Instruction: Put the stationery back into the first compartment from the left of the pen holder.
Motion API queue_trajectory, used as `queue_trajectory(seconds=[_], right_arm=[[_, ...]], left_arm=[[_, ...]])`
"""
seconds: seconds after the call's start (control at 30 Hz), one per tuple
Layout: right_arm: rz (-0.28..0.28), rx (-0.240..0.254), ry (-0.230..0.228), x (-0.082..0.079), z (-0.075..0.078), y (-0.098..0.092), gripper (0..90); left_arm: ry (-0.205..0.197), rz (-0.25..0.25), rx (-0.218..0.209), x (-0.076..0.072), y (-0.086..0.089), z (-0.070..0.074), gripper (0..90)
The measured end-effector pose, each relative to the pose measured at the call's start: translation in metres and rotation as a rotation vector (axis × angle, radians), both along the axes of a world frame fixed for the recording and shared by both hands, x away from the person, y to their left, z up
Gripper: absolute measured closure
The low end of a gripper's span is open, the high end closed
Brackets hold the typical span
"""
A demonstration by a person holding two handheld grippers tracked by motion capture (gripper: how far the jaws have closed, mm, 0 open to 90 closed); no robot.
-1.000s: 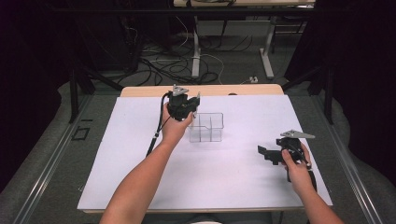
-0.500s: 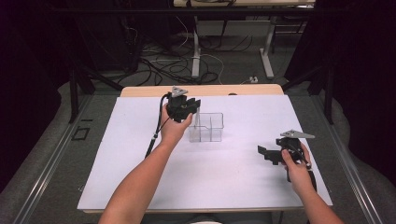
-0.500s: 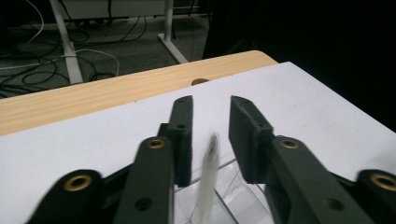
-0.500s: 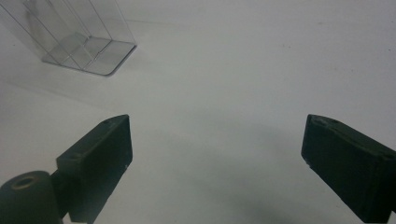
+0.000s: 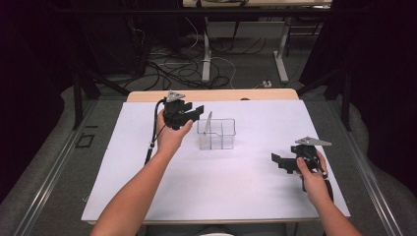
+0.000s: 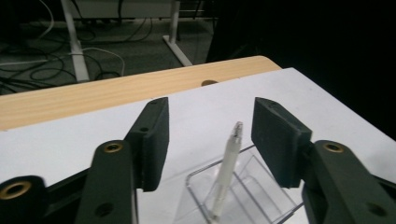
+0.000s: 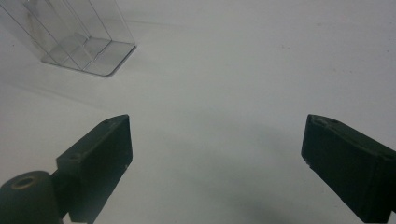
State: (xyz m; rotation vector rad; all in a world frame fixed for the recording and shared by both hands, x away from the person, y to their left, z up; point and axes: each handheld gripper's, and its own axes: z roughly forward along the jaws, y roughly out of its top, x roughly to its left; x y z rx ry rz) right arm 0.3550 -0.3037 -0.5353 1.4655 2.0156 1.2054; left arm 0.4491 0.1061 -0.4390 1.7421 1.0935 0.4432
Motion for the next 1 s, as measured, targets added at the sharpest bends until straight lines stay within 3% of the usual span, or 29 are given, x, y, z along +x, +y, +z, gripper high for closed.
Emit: queue_trajectory(seconds=[0.3,0.47,0.63,0.73,1.0], right_arm=[[-0.004,0.001,0.002,0.000,0.000,0.001,8.8],[0.000,-0.005,-0.004,0.000,0.001,0.001,8.9],[-0.002,-0.006,-0.007,-0.001,0.001,0.002,8.8],[0.000,-0.008,-0.006,-0.001,0.001,0.003,8.8],[-0.001,-0.010,-0.006,-0.001,0.000,0.001,8.8]], left_arm=[[0.020,0.036,0.032,-0.007,0.023,0.004,27.1],[-0.024,0.037,0.049,-0.015,0.036,0.007,22.2],[-0.011,0.048,0.074,-0.023,0.052,0.006,21.2],[-0.013,0.054,0.072,-0.028,0.061,0.002,19.2],[0.030,0.093,0.028,-0.042,0.083,-0.012,15.8]])
